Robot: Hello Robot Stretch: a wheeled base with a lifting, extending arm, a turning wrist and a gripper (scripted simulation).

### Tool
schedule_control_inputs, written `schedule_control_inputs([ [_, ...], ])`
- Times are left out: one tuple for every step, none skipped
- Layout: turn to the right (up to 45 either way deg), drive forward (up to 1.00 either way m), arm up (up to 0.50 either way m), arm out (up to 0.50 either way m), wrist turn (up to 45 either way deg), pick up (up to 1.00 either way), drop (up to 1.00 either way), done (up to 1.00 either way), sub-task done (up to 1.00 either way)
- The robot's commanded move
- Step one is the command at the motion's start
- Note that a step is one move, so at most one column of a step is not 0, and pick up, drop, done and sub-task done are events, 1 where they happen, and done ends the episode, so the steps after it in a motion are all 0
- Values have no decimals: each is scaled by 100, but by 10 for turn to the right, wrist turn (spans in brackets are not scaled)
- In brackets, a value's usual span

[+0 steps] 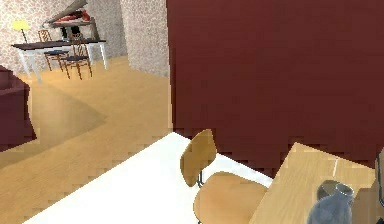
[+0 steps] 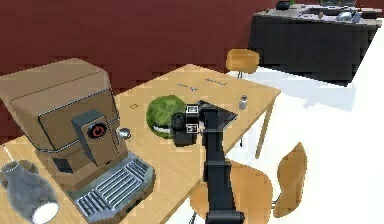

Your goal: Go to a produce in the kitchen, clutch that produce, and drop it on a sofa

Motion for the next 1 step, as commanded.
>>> schedule_control_inputs([
  [0,0,16,0,0,0,0,0,0],
])
